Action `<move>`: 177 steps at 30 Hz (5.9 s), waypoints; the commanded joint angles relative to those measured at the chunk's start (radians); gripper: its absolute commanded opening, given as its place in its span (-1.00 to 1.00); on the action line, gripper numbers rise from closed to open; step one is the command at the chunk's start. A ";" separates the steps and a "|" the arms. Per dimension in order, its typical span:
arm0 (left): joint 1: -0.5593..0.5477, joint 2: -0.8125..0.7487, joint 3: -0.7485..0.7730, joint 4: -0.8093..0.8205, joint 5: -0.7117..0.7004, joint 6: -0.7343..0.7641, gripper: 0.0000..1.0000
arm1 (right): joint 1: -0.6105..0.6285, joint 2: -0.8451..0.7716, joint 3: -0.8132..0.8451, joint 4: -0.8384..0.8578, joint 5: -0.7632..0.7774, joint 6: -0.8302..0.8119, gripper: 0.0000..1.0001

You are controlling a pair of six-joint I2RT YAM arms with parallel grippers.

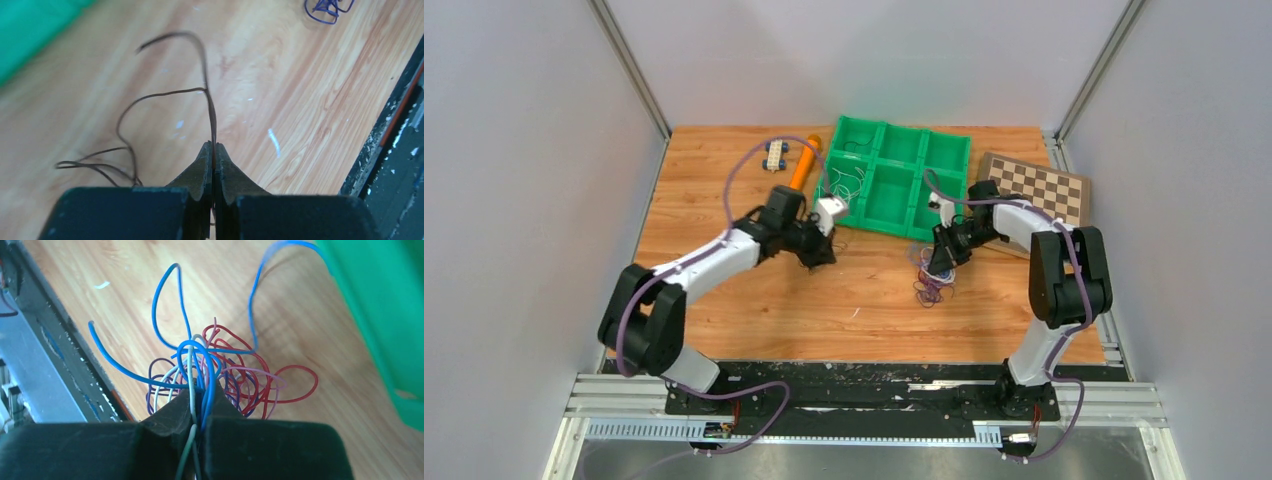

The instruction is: Untangle the cables

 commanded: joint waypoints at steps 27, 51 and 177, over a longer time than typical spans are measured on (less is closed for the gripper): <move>0.269 0.816 1.400 0.540 0.060 -0.334 -1.00 | -0.086 0.021 0.106 -0.057 -0.099 0.001 -1.00; 0.212 1.059 1.410 0.573 0.148 -0.401 -0.98 | -0.087 0.063 0.127 -0.076 -0.115 -0.002 -1.00; 0.911 -0.453 -0.071 -0.588 0.307 0.726 -1.00 | -0.064 -0.229 -0.129 -0.048 0.328 -0.170 -1.00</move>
